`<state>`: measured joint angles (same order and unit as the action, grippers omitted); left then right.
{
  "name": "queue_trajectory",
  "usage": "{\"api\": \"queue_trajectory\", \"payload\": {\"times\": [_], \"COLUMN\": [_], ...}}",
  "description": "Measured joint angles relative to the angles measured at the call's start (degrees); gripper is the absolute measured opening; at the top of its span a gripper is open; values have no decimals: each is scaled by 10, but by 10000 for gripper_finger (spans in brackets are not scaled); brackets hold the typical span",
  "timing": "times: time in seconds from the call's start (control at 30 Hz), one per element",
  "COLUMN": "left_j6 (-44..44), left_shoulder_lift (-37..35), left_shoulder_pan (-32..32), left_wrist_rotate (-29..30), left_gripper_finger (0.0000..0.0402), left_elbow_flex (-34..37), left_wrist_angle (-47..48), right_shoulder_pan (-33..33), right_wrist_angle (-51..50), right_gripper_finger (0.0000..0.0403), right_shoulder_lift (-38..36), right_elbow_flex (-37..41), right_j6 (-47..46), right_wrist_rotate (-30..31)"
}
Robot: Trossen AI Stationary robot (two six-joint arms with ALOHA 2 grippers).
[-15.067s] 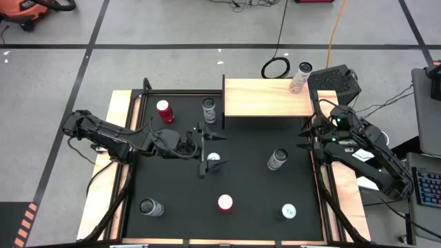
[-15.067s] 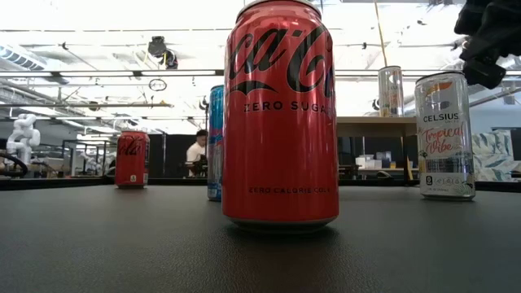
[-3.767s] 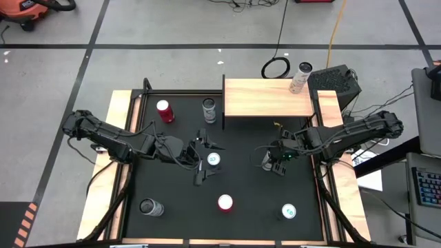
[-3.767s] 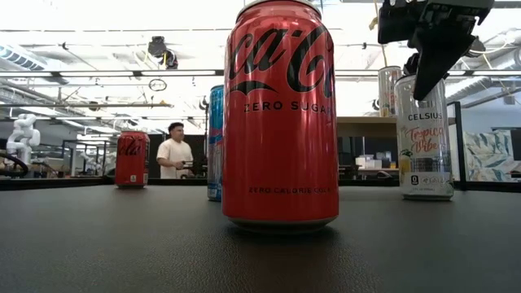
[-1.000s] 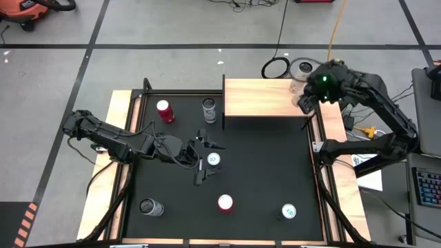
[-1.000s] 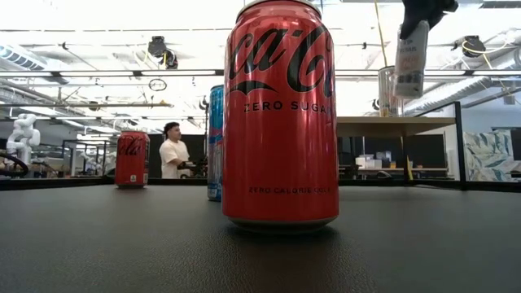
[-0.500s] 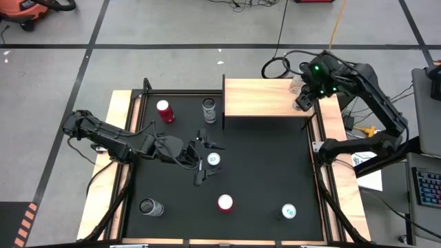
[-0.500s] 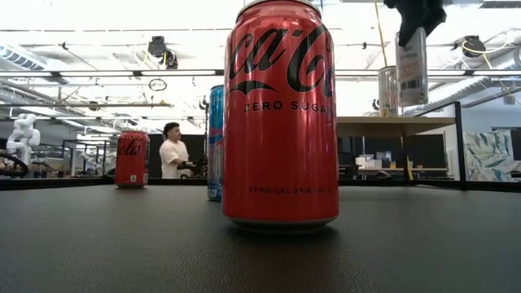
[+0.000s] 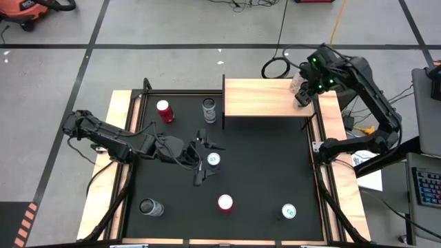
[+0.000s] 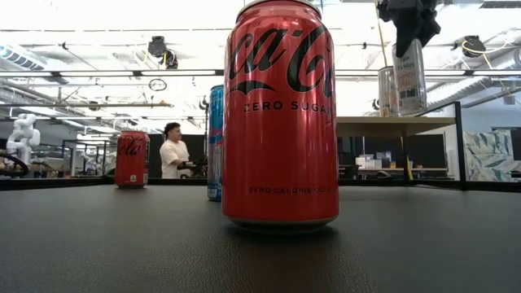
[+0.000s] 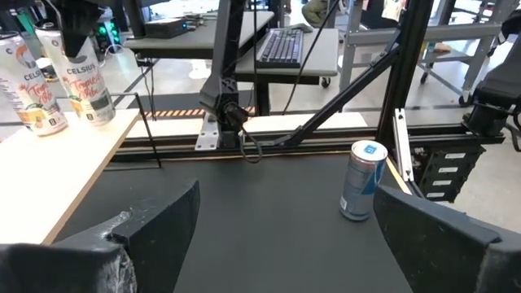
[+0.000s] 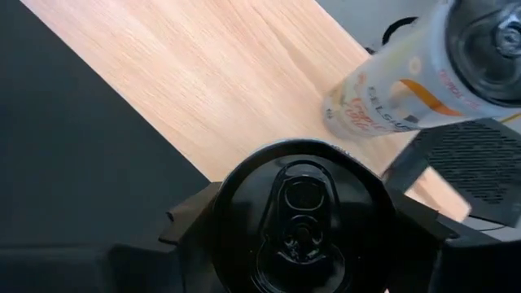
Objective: Place canned beverage on shelf
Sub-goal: Put the white-yellow soda can on the shelf aligned with the other white-yellow soda can
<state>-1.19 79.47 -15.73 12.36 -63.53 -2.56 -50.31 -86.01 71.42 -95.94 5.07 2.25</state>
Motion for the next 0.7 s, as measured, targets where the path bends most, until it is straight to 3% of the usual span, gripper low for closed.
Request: {"api": "queue_trajectory", "payload": {"times": [0.4, 0.7], "left_j6": [-29, -30], "left_shoulder_lift": [0, 0], "left_shoulder_pan": [0, 0], "left_wrist_rotate": [-2, -2], "left_gripper_finger": [371, 371], "left_elbow_flex": [0, 0], "left_wrist_angle": [17, 17], "right_shoulder_pan": [-55, -71], "right_wrist_angle": [-4, 9], "right_gripper_finger": [235, 235], "right_shoulder_lift": [0, 0], "right_elbow_flex": [0, 0], "right_j6": [78, 79], "right_wrist_rotate": [-67, -70]}}
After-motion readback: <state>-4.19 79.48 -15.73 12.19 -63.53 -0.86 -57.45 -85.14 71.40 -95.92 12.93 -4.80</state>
